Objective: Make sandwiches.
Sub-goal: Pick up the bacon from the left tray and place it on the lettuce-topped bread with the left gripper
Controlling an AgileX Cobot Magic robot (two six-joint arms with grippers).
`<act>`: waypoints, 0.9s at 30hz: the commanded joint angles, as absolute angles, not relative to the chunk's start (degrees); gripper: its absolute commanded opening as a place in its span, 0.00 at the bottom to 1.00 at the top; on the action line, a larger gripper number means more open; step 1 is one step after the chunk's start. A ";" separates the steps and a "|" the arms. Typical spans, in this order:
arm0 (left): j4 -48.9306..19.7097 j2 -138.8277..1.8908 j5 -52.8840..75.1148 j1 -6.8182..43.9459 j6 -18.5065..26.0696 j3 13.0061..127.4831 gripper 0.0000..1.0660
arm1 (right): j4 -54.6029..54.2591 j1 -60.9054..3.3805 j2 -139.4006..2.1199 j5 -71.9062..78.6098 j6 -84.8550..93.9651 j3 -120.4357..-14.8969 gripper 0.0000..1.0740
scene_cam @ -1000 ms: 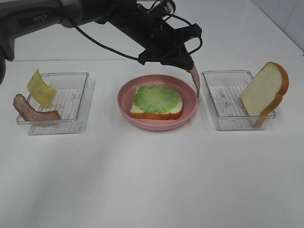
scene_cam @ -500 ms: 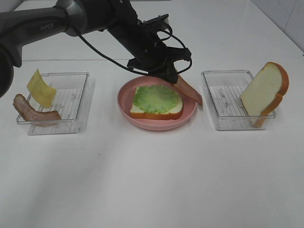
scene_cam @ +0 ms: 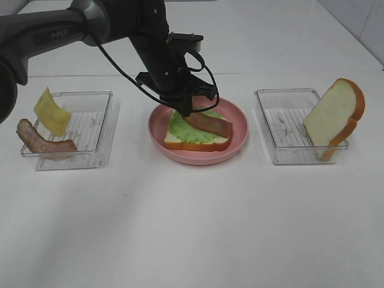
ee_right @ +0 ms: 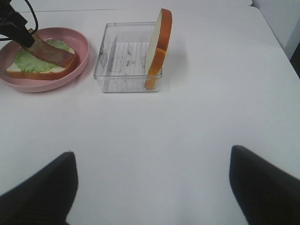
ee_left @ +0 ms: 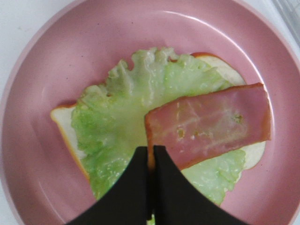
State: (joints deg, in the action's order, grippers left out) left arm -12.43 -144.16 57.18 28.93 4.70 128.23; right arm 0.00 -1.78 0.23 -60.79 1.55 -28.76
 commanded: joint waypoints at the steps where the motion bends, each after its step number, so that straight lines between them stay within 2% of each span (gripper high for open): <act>1: -11.52 -143.93 58.10 28.93 4.13 128.51 0.00 | 0.00 -1.78 1.43 -60.16 2.06 -28.71 0.79; 9: -10.83 -143.93 58.56 28.93 3.95 128.51 0.00 | 0.00 -1.78 1.43 -60.16 2.06 -28.71 0.79; 12: -9.80 -143.53 58.61 28.93 1.95 128.51 0.01 | 0.00 -1.78 1.43 -60.16 2.06 -28.71 0.79; 13: -9.45 -142.95 58.44 28.93 1.09 128.51 0.09 | 0.00 -1.78 1.43 -60.16 2.06 -28.71 0.79; 14: -8.88 -142.27 58.44 28.93 0.86 128.51 0.25 | 0.00 -1.78 1.43 -60.16 2.06 -28.71 0.79; 15: -8.88 -142.27 58.44 28.93 0.86 128.51 0.25 | 0.00 -1.78 1.43 -60.16 2.06 -28.71 0.79; 16: -8.65 -141.92 58.61 28.93 0.69 128.51 0.34 | 0.00 -1.78 1.43 -60.16 2.06 -28.71 0.79; 17: -8.19 -141.29 59.24 28.93 -1.09 128.57 0.60 | 0.00 -1.78 1.43 -60.16 2.06 -28.71 0.79; 18: -8.19 -141.29 59.24 28.93 -1.09 128.57 0.60 | 0.00 -1.78 1.43 -60.16 2.06 -28.71 0.79; 19: -7.91 -140.95 59.70 28.93 -2.12 128.57 0.71 | 0.00 -1.78 1.43 -60.16 2.06 -28.71 0.79; 20: -7.91 -140.95 59.70 28.93 -2.12 128.57 0.71 | 0.00 -1.78 1.43 -60.16 2.06 -28.71 0.79; 21: -7.22 -140.49 60.79 28.93 -3.09 128.57 0.94 | 0.00 -1.78 1.43 -60.16 2.06 -28.71 0.79; 27: -6.53 -136.82 66.92 28.93 -3.78 128.57 0.96 | 0.00 -1.78 1.43 -60.16 2.06 -28.71 0.79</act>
